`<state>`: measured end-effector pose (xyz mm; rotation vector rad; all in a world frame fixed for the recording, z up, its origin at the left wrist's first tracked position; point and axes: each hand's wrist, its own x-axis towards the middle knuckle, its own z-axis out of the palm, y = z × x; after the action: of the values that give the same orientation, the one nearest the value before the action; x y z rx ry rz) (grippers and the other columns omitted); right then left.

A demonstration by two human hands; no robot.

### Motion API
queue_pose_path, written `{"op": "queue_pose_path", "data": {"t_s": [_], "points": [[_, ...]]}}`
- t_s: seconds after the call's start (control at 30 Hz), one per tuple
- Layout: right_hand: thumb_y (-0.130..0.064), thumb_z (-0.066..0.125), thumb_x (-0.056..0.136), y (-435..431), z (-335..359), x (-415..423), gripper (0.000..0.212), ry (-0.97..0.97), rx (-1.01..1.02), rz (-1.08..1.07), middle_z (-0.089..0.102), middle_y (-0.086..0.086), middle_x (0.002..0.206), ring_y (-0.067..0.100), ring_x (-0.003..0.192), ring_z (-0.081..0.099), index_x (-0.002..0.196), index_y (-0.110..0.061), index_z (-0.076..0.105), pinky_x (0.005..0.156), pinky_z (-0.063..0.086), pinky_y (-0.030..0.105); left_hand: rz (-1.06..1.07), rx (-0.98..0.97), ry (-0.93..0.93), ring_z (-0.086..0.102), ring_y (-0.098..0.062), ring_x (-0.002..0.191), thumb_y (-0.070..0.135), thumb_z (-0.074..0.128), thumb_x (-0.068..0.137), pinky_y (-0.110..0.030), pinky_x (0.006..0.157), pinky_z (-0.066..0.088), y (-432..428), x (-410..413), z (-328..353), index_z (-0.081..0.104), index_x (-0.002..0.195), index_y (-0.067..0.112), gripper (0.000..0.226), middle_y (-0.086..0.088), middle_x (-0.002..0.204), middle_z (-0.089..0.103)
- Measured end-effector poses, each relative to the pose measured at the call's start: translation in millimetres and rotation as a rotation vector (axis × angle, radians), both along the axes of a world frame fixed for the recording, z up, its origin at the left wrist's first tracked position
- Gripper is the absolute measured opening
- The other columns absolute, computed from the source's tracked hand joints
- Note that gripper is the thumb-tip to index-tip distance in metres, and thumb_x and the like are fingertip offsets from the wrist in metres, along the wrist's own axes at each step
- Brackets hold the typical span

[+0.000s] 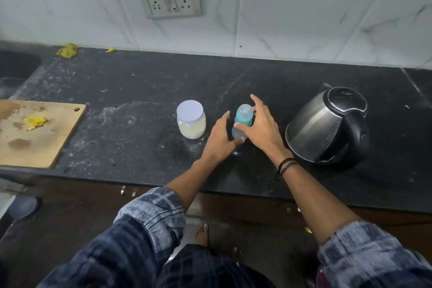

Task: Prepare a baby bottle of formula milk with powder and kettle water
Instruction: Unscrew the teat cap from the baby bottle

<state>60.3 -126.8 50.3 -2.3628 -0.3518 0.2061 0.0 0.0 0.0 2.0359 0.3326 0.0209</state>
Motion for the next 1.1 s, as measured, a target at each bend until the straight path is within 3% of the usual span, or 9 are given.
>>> {"op": "queue_pose_path", "data": {"t_s": [0.1, 0.3, 0.53, 0.8, 1.1], "points": [[-0.035, 0.084, 0.082, 11, -1, 5, 0.095, 0.001, -0.044, -0.021, 0.047, 0.004, 0.149, 0.028, 0.137, 0.049, 0.157, -0.033, 0.025, 0.107, 0.045, 0.050, -0.021, -0.028, 0.017, 0.031, -0.019, 0.152, 0.023, 0.081, 0.088, -0.037, 0.121, 0.030, 5, 8, -4, 0.021, 0.163, 0.017, 0.096, -0.003, 0.168, 0.029], [-0.029, 0.086, 0.081, 14, -9, 10, 0.090, -0.033, -0.117, -0.042, 0.053, 0.005, 0.145, 0.028, 0.133, 0.052, 0.153, -0.028, 0.033, 0.105, 0.046, 0.048, -0.052, -0.023, 0.050, 0.037, -0.020, 0.149, 0.028, 0.082, 0.086, -0.043, 0.121, 0.035, 9, 23, -19, 0.029, 0.160, 0.017, 0.092, -0.003, 0.165, 0.035], [-0.025, 0.086, 0.081, 11, -14, 17, 0.079, -0.059, -0.152, -0.014, 0.056, 0.003, 0.142, 0.025, 0.131, 0.053, 0.147, -0.024, 0.042, 0.105, 0.047, 0.045, -0.071, -0.075, 0.004, 0.054, -0.015, 0.129, 0.031, 0.079, 0.088, -0.040, 0.106, 0.048, 6, 31, -19, 0.043, 0.148, 0.023, 0.071, 0.004, 0.145, 0.056], [-0.019, 0.085, 0.079, 9, -15, 21, 0.061, -0.111, -0.140, 0.037, 0.062, 0.005, 0.127, 0.022, 0.118, 0.058, 0.132, -0.017, 0.054, 0.089, 0.044, 0.029, -0.034, -0.025, 0.006, 0.060, -0.017, 0.122, 0.032, 0.069, 0.093, -0.049, 0.103, 0.051, 0, 30, -15, 0.042, 0.145, 0.028, 0.059, 0.005, 0.140, 0.060], [-0.019, 0.086, 0.077, 6, -20, 26, 0.057, -0.145, -0.122, 0.062, 0.064, 0.001, 0.121, 0.019, 0.114, 0.059, 0.126, -0.019, 0.056, 0.088, 0.044, 0.028, -0.075, 0.079, 0.008, 0.059, -0.019, 0.127, 0.037, 0.066, 0.096, -0.046, 0.106, 0.048, 3, 31, -15, 0.041, 0.149, 0.029, 0.059, 0.005, 0.143, 0.059]]}}
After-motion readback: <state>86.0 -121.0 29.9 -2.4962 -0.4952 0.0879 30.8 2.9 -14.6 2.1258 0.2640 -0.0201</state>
